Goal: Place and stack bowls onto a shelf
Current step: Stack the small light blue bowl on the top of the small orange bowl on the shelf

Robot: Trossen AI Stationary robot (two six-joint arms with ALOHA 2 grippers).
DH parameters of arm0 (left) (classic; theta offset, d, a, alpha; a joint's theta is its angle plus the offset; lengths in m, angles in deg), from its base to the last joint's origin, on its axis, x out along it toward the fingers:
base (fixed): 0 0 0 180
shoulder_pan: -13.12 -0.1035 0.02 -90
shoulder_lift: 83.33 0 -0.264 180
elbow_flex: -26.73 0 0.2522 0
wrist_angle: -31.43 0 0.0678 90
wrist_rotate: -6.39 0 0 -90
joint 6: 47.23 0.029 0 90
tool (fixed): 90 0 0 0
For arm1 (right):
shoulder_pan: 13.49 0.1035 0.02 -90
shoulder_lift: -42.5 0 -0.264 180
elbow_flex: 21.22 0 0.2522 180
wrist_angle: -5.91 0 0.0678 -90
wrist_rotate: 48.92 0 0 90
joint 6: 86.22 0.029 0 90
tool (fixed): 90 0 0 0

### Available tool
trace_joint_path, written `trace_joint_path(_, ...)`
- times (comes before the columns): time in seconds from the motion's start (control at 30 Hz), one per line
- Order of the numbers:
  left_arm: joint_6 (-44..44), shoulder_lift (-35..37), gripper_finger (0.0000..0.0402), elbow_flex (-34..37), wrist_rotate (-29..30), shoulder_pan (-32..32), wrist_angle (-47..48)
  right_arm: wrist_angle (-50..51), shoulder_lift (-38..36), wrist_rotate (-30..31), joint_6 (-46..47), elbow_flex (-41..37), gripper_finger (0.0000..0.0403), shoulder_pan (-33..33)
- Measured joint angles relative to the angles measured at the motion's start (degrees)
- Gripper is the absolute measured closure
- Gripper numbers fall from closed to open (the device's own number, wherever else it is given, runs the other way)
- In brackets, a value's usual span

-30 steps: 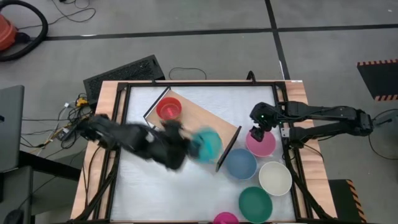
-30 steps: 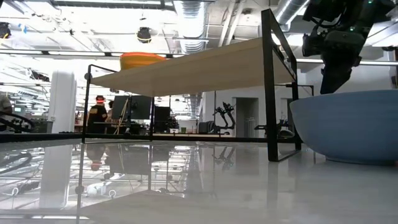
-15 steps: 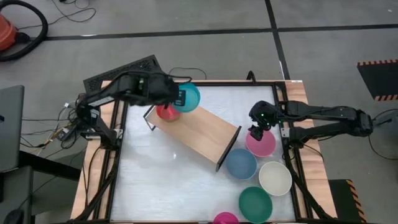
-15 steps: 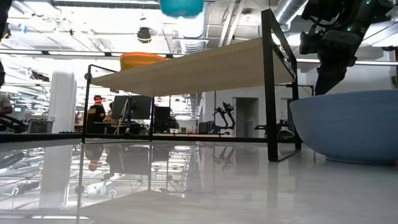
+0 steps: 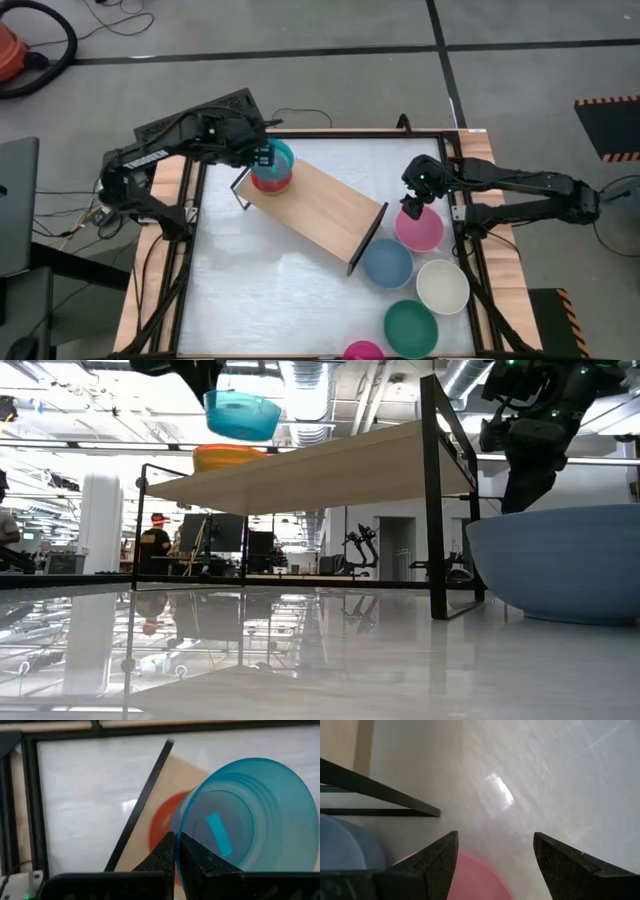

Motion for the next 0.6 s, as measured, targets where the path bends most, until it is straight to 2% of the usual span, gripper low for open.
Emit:
trace_joint_path(0.27, 0.4, 0.3, 0.0401, 7.6, -1.1, 0.0, -5.7, 0.0, 0.0, -0.4, -0.7, 0.0, 0.0117, -1.8)
trace_joint_path(0.6, -1.0, 0.3, 0.0401, 8.2, 2.2, 0.0, -3.6, 0.2, 0.0, -0.4, -1.0, 0.0, 0.0117, -2.1)
